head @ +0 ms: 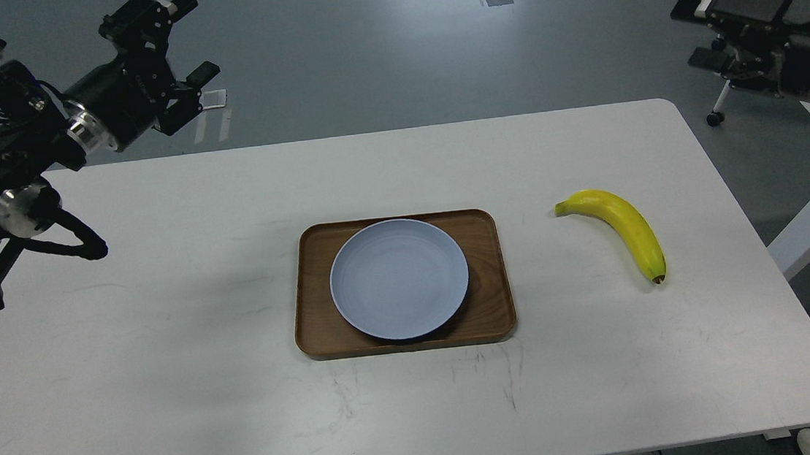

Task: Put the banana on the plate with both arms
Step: 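Move the right gripper down toward the yellow banana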

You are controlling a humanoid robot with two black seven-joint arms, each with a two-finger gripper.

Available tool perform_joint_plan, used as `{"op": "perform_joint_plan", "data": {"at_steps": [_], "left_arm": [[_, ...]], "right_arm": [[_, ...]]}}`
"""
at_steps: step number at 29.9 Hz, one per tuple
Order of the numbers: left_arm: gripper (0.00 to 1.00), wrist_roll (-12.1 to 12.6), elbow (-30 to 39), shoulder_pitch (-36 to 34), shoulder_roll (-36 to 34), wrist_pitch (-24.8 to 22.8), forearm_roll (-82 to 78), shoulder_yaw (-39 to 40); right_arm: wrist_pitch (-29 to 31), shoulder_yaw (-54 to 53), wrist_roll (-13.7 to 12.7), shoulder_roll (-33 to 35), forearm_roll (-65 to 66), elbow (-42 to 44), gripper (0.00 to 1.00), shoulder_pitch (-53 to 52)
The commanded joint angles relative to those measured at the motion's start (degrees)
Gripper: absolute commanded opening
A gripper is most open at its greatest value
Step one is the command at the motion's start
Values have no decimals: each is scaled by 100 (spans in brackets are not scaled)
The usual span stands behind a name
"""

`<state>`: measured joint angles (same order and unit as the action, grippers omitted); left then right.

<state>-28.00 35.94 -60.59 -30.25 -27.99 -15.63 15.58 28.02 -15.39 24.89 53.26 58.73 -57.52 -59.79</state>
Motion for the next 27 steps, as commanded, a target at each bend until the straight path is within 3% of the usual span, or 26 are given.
{"op": "perform_joint_plan", "data": {"at_steps": [1,6,13,27], "left_arm": [[98,0,1,56,-60,-1,-2,129],[98,0,1,64,-78,-1,-2,129],[98,0,1,64,-78,-1,-2,129],[98,0,1,135,-104,-1,-2,129]], "right_arm": [[-2,1141,33,-351,894,258,100,-655],[-2,2819,147,-1132,1105,873,100,-1665],[-2,4016,311,-2020,1518,1770,100,-1878],[-218,4932,311,-3111,1518,2816,100,-1755]]}}
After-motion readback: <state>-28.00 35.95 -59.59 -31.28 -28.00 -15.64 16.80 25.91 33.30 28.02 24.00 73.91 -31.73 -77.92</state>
